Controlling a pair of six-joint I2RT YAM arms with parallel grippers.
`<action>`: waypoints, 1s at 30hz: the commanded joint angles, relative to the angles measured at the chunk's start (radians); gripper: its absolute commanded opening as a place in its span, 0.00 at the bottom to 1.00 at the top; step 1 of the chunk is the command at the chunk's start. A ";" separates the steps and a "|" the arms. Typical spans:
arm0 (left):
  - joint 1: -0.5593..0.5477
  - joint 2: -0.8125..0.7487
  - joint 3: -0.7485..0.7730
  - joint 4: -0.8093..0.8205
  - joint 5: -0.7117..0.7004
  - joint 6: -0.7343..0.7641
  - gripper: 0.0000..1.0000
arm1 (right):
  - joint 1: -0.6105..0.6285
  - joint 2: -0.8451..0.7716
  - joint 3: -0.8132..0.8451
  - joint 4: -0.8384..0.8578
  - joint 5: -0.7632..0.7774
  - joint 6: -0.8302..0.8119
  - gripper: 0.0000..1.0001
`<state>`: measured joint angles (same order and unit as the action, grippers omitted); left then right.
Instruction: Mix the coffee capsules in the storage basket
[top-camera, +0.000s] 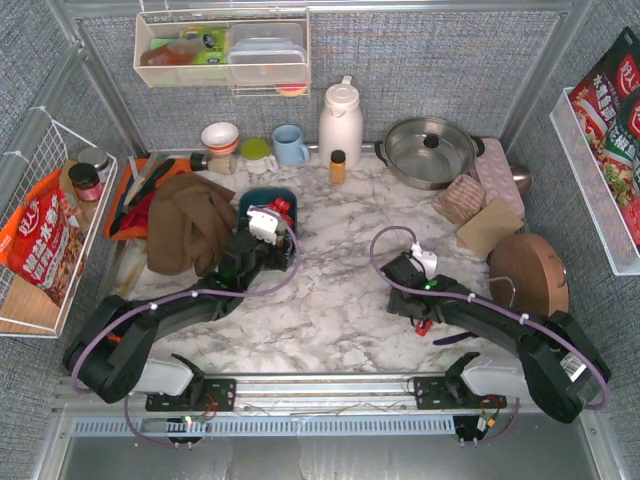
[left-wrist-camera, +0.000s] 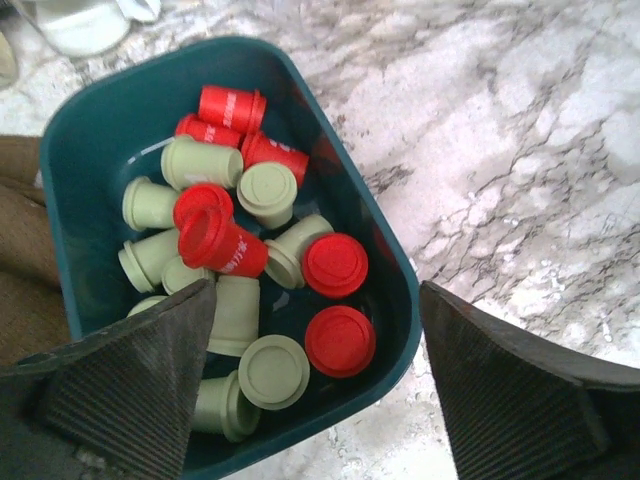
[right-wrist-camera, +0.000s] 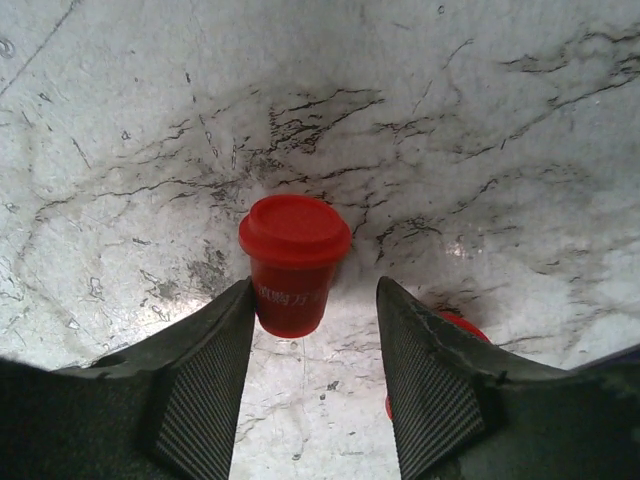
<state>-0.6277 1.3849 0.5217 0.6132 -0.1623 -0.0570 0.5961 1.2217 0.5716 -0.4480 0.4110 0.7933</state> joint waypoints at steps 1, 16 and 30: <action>0.000 -0.043 -0.013 0.100 0.041 0.067 0.98 | 0.001 0.003 -0.022 0.069 -0.018 0.010 0.53; -0.010 -0.012 -0.072 0.328 0.391 0.181 0.99 | 0.002 -0.023 0.029 0.103 -0.103 -0.182 0.31; -0.245 0.196 -0.081 0.681 0.655 0.599 0.99 | 0.036 -0.218 0.089 0.327 -0.608 -0.282 0.30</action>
<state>-0.8387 1.5429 0.4213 1.1385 0.4110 0.4400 0.6128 1.0237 0.6651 -0.2359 -0.0536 0.5076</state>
